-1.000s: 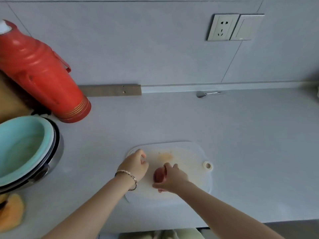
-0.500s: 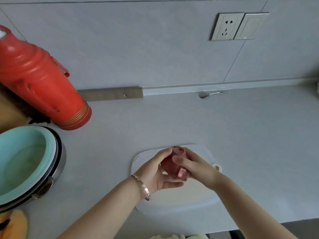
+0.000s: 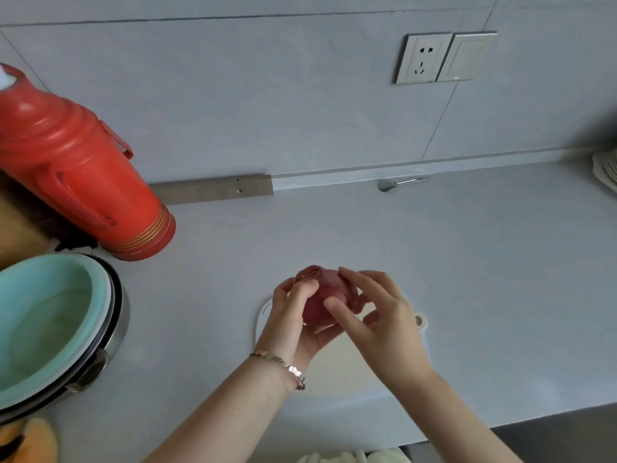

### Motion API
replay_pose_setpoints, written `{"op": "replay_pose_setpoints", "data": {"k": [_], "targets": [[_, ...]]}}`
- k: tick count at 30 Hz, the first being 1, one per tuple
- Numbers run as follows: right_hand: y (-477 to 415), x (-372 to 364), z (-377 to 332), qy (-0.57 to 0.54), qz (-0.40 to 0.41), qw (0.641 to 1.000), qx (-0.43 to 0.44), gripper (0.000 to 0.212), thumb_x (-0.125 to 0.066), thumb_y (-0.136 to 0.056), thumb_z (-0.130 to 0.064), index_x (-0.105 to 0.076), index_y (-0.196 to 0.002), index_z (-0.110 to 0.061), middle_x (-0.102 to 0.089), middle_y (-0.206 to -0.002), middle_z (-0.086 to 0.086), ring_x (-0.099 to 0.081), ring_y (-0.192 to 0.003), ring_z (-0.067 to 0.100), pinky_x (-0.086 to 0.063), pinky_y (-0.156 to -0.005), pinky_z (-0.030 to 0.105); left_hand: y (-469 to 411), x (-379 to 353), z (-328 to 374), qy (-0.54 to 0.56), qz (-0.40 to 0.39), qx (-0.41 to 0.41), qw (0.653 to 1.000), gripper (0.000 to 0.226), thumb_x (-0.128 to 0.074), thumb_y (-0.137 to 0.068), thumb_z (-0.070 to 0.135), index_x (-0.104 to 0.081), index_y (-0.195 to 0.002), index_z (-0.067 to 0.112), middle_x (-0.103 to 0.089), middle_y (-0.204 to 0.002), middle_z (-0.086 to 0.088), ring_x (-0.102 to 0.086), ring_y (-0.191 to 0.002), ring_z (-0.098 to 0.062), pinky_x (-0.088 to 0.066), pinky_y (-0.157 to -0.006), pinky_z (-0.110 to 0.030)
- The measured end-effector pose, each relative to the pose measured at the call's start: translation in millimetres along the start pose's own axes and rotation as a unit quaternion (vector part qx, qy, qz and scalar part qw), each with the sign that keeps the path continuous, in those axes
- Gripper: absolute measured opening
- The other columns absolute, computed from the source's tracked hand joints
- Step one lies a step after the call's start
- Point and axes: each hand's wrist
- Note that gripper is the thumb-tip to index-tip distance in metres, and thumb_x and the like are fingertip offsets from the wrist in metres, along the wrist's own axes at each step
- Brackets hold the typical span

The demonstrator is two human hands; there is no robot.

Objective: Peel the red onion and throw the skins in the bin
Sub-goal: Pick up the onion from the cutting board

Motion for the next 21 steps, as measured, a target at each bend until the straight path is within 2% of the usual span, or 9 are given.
{"op": "replay_pose_setpoints", "data": {"k": [3,7,11,15,17,18,19,21], "targets": [[0.9,-0.6,1.7,-0.030,0.049,0.998,0.041,0.017,-0.060,-0.085,-0.023,-0.068,-0.098,-0.030,-0.060,-0.089,-0.011,-0.058,-0.080,0.001,-0.040,-0.060,0.005,4.1,-0.7,0.7,-0.022,-0.008,-0.009,1.000,0.062,-0.059,-0.073,0.026,-0.045,-0.129,0.004,-0.058,-0.124,-0.028,-0.068,-0.097,-0.036,-0.057,-0.070,-0.040],[4.0,4.0,7.1,-0.020,0.052,0.995,0.083,0.025,-0.051,-0.085,-0.032,-0.071,-0.095,-0.020,-0.060,-0.087,-0.011,-0.057,-0.080,-0.001,-0.040,-0.062,0.004,9.0,-3.6,-3.2,-0.036,0.038,0.000,0.999,0.036,-0.055,-0.088,0.020,-0.048,-0.122,0.008,-0.059,-0.118,-0.024,-0.072,-0.076,-0.027,-0.057,-0.059,-0.037],[4.8,7.3,13.0,-0.004,0.058,0.993,0.103,0.014,-0.060,-0.081,-0.022,-0.070,-0.080,-0.011,-0.058,-0.083,-0.013,-0.056,-0.075,-0.001,-0.043,-0.061,0.006,12.1,-7.4,-5.4,-0.077,0.047,0.002,0.996,0.057,-0.060,-0.076,0.028,-0.048,-0.127,0.004,-0.056,-0.124,-0.026,-0.072,-0.083,-0.031,-0.057,-0.061,-0.036],[6.7,4.7,14.9,0.034,0.047,0.995,0.080,0.015,-0.055,-0.087,-0.010,-0.063,-0.074,-0.012,-0.055,-0.076,-0.012,-0.053,-0.073,-0.008,-0.040,-0.063,0.002,17.1,-8.1,-9.2,-0.087,0.068,0.005,0.994,0.033,-0.055,-0.089,0.019,-0.047,-0.121,0.012,-0.056,-0.121,-0.021,-0.069,-0.088,-0.034,-0.056,-0.057,-0.035],[6.3,6.5,13.8,-0.044,0.028,0.998,-0.021,0.022,-0.052,-0.091,-0.008,-0.060,-0.072,-0.016,-0.060,-0.067,-0.012,-0.055,-0.065,-0.003,-0.041,-0.062,0.005,19.9,-9.2,-9.4,-0.098,0.063,0.018,0.993,0.029,-0.053,-0.089,0.018,-0.050,-0.118,0.014,-0.055,-0.123,-0.020,-0.068,-0.093,-0.037,-0.056,-0.056,-0.035],[4.6,9.1,12.7,-0.133,0.023,0.988,-0.081,0.024,-0.049,-0.093,-0.010,-0.061,-0.073,-0.016,-0.064,-0.068,-0.011,-0.055,-0.062,-0.001,-0.042,-0.063,0.009,21.7,-10.1,-8.5,-0.103,0.066,0.023,0.992,0.025,-0.053,-0.090,0.017,-0.052,-0.114,0.015,-0.054,-0.122,-0.019,-0.067,-0.093,-0.037,-0.056,-0.055,-0.035],[2.5,12.4,12.6,-0.243,0.020,0.960,-0.136,0.024,-0.046,-0.094,-0.012,-0.060,-0.075,-0.016,-0.069,-0.075,-0.010,-0.058,-0.064,0.000,-0.045,-0.065,0.012,23.8,-11.4,-7.5,-0.108,0.069,0.026,0.991,0.020,-0.052,-0.090,0.016,-0.053,-0.110,0.016,-0.053,-0.121,-0.018,-0.066,-0.093,-0.038,-0.056,-0.053,-0.035],[-1.2,19.6,13.8,-0.460,0.014,0.861,-0.217,0.026,-0.039,-0.096,-0.012,-0.053,-0.074,-0.012,-0.074,-0.087,-0.001,-0.066,-0.076,0.007,-0.052,-0.065,0.017,26.1,-12.2,-6.8,-0.112,0.068,0.036,0.991,0.016,-0.051,-0.090,0.015,-0.056,-0.105,0.016,-0.053,-0.120,-0.018,-0.063,-0.090,-0.037,-0.055,-0.050,-0.034]]}}
Point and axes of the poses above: each hand's wrist, its own y-axis away from the middle knuckle, its own x-axis out of the back of the hand, z = x × y
